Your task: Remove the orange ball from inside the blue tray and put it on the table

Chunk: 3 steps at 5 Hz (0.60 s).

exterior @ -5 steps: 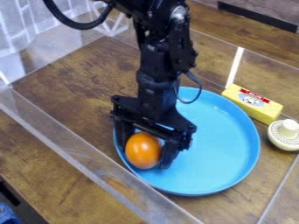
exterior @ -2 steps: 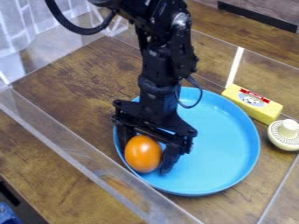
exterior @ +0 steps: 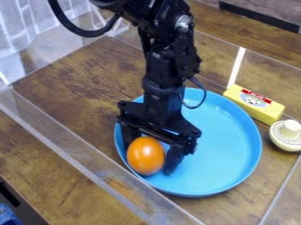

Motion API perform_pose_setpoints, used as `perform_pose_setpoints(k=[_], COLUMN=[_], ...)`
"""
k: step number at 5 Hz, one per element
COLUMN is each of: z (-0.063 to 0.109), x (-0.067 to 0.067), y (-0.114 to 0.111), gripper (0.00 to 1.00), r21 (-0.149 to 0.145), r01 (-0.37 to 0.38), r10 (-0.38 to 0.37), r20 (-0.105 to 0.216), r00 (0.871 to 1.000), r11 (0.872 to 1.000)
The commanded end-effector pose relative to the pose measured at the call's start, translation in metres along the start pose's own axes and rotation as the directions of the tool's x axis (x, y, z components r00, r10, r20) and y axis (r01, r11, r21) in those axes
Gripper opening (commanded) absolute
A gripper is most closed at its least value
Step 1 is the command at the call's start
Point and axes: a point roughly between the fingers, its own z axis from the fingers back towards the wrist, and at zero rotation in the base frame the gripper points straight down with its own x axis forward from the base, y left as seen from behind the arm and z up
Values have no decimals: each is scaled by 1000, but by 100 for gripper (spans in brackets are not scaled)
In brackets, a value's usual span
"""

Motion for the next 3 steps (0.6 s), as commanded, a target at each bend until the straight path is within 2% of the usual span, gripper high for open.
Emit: perform_pose_setpoints(k=[1, 3], z=[4, 20], x=[7, 8], y=[4, 7], gripper=[0, 0], r21=[-10, 24], r01=[-7, 27], r10=[7, -27], r20=[27, 8], r00=[1000, 1000], r11=[1000, 999])
